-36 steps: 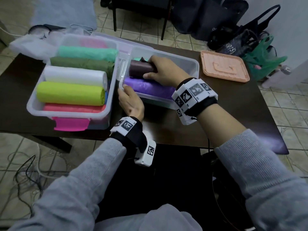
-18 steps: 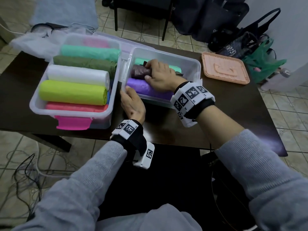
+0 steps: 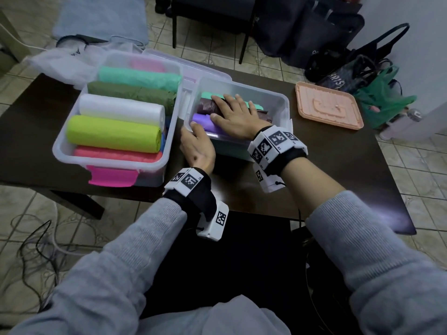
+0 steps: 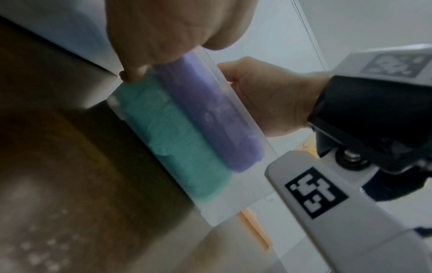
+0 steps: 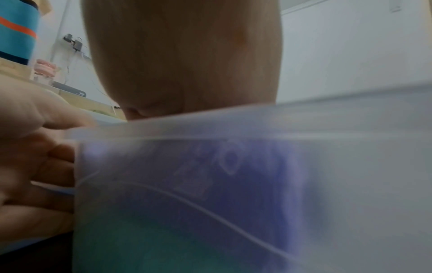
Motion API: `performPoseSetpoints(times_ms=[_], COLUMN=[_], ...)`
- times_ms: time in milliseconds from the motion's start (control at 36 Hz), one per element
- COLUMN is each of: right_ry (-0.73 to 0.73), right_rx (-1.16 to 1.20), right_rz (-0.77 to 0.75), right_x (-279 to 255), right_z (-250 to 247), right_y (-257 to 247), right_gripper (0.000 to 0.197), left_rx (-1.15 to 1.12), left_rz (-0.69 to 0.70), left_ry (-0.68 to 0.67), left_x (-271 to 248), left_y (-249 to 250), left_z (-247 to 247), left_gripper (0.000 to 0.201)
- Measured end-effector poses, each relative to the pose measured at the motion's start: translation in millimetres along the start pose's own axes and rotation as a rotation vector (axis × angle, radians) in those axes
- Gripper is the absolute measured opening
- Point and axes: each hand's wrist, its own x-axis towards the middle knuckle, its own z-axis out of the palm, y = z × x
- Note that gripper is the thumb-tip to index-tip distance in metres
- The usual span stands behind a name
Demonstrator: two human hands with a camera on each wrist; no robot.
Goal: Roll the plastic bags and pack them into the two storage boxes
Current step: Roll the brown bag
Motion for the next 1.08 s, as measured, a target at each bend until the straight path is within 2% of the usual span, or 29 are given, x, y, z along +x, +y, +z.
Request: performPoseSetpoints(times_ms=[278,417,528,583,611,667,722,750,833,889,972,1000,1083], right_ry=[-0.093,-0.219,-0.335,-0.368,-0.388,-0.405,-0.366,-0.329,-0.215,-0.168,-0.107,-0.089,-0.07], right_rx=[0.014,-0.001,0.035,0.02,-0.004,-0.042,-0.04,-0.04,0.011,0.089,0.176,0.193,0.209], right_rz=[0.039,0.037,0.008,-0.027,-0.046,-0.089,-0.128,-0.16,-0.227,-0.27,-0.316,-0.331,-0.358], right_x=[5,8,8,10,12,17,26,31,52,69,104,117,159], right_z=[-8,-22,-42,-53,-59,-72,-89,-98,-125,-139,-151,-153,-156], right_y=[0,-1,-7,-12,-15,-19,-26,-30,-46,-60,-79,-85,-103], right_gripper=[0.057,0.062,0.067,0.062,0.055,0.04,0.024,0.024,0.038,0.037,0.033,0.032,0.029], left_rx=[0.052,0.06,-0.125,-0.155,-0.151,-0.168,-0.198,-0.193,-0.056,0.085,0.256,0.297,0.411], left_rz=[-0.102,-0.292,-0.433,-0.461,-0.452,-0.406,-0.312,-0.242,-0.01,0.067,0.048,0.024,-0.048], left_ry=[-0.103,-0.211,-0.4,-0.515,-0.575,-0.686,-0.77,-0.788,-0.731,-0.646,-0.545,-0.532,-0.551], left_x=[2,0,-12,-15,-14,-2,19,34,85,127,192,211,255], left_y=[11,21,44,64,76,100,126,139,171,181,175,170,150], left_z=[-4,-19,-32,-40,-44,-52,-63,-70,-86,-93,-98,-98,-96], left_gripper=[0.043,0.052,0.035,0.016,0.009,0.012,0.014,0.013,0.017,0.015,0.011,0.007,0.014])
